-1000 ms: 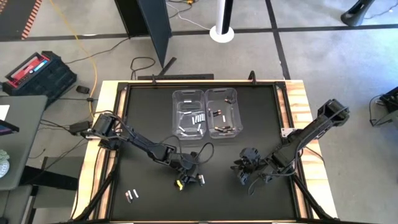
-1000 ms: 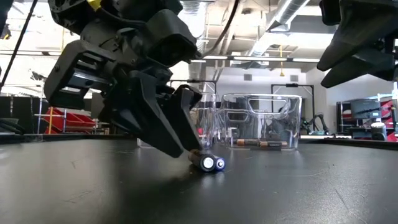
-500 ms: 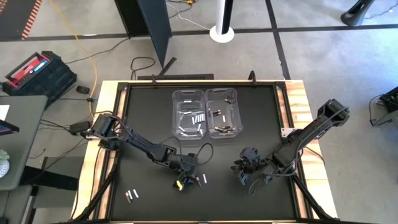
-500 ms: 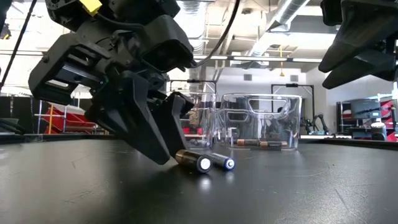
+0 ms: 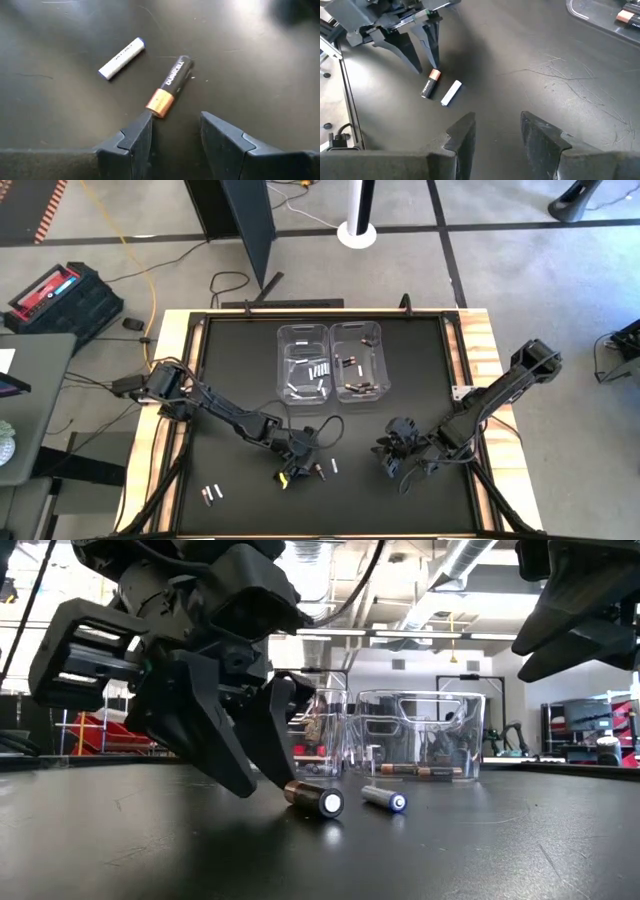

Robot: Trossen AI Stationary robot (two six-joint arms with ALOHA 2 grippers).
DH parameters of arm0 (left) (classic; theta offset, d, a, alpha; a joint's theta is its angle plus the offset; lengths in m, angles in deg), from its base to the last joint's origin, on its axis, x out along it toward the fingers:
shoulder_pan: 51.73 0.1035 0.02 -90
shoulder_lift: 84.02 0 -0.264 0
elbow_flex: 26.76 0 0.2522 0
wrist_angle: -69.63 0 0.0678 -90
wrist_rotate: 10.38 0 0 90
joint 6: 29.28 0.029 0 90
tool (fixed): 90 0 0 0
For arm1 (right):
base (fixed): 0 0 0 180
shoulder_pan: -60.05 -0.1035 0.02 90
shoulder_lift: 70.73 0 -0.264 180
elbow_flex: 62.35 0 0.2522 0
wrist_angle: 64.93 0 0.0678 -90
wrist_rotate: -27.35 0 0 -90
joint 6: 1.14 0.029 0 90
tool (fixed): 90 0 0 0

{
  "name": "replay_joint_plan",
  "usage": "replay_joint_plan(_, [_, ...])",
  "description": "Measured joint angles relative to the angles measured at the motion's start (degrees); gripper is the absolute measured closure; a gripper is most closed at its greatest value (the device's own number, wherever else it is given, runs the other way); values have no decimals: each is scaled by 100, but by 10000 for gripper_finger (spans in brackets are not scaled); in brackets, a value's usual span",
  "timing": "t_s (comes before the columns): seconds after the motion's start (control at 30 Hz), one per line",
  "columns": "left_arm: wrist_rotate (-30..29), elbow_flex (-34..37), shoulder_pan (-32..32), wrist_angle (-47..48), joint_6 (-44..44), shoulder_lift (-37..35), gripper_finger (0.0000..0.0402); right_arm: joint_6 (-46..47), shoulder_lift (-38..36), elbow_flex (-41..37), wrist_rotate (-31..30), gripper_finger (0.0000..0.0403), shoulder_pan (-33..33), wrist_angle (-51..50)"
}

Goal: Sort batteries
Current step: Put the black battery into the right transparent bin

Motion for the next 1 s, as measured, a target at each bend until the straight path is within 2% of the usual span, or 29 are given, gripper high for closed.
replay_joint_plan(0.3, [-311, 0, 4, -531, 254, 0, 242, 2, 0, 0, 0, 230, 0, 0])
replay_joint_plan(0.43, [-20, 0, 4, -490, 255, 0, 242, 2, 0, 0, 0, 230, 0, -1])
replay_joint_plan(0.8, [134, -44, 13, -774, 502, 202, 242, 2, 0, 0, 2, 230, 0, -24])
replay_joint_plan(1.0, [285, -523, 57, -586, 559, 626, 242, 2, -2, 5, 2, 230, 0, -22])
